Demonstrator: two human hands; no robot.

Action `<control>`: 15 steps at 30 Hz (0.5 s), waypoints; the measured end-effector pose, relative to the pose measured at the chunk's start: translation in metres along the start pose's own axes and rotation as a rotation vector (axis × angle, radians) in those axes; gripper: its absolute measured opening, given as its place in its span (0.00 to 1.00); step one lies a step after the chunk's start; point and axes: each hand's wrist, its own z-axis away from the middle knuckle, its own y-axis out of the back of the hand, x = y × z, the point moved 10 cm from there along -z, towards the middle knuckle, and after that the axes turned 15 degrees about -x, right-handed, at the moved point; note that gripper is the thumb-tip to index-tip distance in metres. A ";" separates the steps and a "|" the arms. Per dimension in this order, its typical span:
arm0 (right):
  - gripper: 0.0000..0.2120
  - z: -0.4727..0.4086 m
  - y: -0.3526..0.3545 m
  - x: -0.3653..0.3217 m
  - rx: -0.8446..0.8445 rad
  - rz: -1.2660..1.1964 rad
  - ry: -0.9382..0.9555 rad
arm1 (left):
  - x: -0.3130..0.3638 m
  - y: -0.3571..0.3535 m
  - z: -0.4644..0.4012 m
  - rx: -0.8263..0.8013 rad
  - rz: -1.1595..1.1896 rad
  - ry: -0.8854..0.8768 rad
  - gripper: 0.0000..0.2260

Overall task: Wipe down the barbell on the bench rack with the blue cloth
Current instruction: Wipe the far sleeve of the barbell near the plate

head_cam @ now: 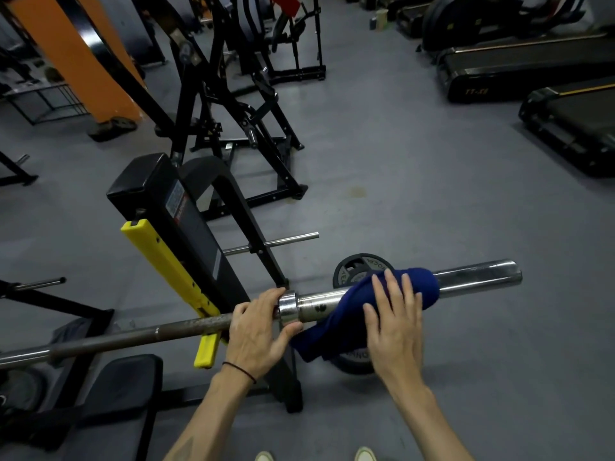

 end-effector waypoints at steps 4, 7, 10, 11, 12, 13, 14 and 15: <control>0.31 0.022 -0.039 -0.072 -0.116 0.040 0.196 | -0.001 0.000 -0.003 0.033 -0.002 0.082 0.26; 0.29 0.027 -0.045 -0.079 -0.172 0.135 0.382 | -0.002 0.001 -0.003 0.039 0.014 0.104 0.28; 0.26 0.007 -0.014 -0.024 -0.060 0.121 0.210 | 0.002 0.001 -0.003 0.007 0.020 0.045 0.30; 0.26 0.004 -0.006 -0.007 -0.028 0.101 0.141 | 0.003 0.002 -0.002 0.003 0.028 0.024 0.31; 0.26 0.003 -0.003 0.001 -0.007 0.063 0.080 | 0.004 0.002 -0.001 0.001 0.031 0.004 0.32; 0.27 0.005 -0.003 0.000 0.012 -0.003 0.021 | 0.005 0.001 -0.001 -0.003 0.026 -0.017 0.33; 0.28 0.008 -0.008 -0.008 0.019 -0.075 -0.030 | 0.005 0.001 -0.001 -0.008 0.017 -0.038 0.34; 0.29 0.012 -0.017 -0.023 0.002 -0.129 -0.035 | 0.005 0.000 0.000 -0.007 0.009 -0.055 0.34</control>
